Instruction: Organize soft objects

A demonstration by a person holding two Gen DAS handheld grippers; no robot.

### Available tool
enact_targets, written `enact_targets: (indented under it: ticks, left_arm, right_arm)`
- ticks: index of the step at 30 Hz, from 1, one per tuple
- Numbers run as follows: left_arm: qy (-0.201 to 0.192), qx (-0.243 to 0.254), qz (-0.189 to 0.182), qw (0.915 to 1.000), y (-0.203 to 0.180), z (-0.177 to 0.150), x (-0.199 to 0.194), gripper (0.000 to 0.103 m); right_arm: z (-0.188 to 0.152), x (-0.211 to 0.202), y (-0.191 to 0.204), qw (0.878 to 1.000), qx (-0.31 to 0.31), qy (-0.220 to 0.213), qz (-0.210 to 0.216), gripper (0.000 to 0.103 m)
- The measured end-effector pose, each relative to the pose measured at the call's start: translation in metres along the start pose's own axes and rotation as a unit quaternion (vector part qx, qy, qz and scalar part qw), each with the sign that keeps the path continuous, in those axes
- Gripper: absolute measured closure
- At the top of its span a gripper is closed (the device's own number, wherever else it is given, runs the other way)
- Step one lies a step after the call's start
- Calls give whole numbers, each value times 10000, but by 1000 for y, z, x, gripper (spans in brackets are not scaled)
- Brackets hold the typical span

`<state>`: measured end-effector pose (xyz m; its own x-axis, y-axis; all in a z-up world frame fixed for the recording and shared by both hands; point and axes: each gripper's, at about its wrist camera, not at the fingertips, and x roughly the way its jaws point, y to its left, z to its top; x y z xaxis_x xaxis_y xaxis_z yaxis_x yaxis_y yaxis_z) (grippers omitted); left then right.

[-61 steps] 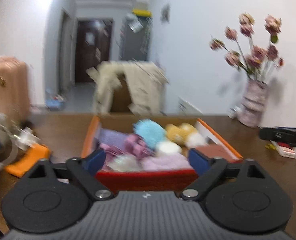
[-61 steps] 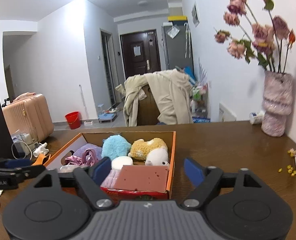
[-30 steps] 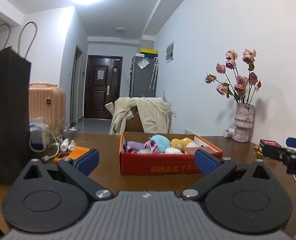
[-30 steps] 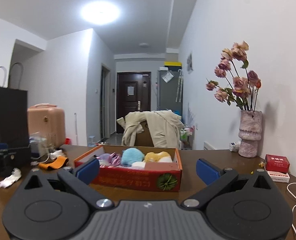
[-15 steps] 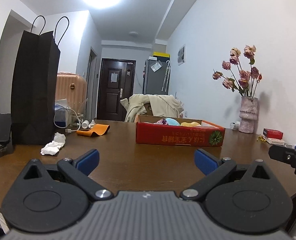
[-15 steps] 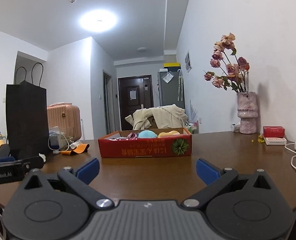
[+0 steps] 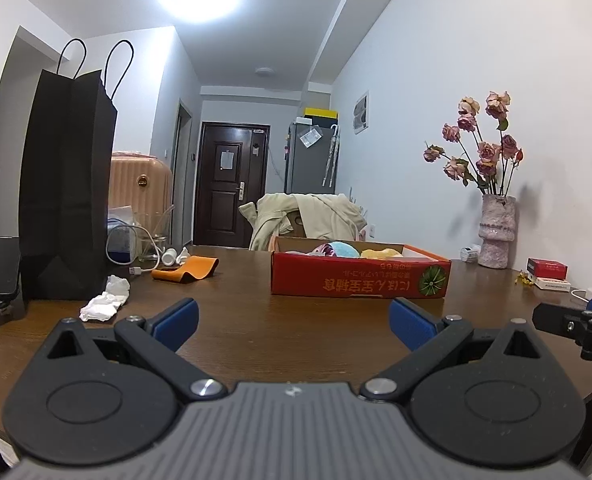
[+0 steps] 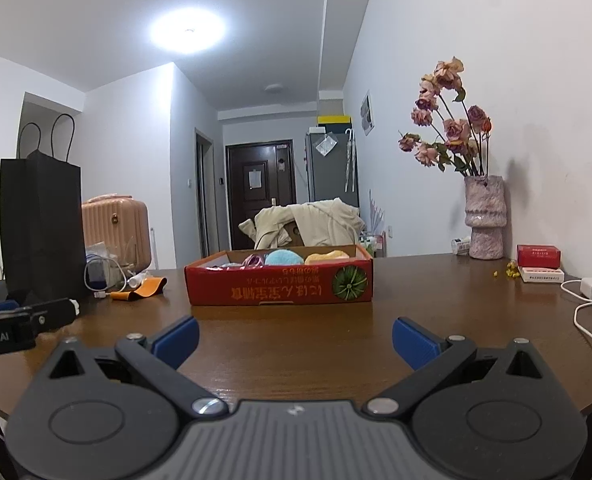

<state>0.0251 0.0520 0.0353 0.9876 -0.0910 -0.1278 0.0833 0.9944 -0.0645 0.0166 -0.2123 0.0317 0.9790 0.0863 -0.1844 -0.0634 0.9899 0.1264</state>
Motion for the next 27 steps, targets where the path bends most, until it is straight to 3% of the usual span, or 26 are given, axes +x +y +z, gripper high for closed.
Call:
enact_targets:
  ticks: [27]
  left_arm:
    - [-56, 107, -50, 9999, 1, -1, -2, 0]
  right_arm:
    - [-3, 3, 3, 9998, -13, 110, 143, 0]
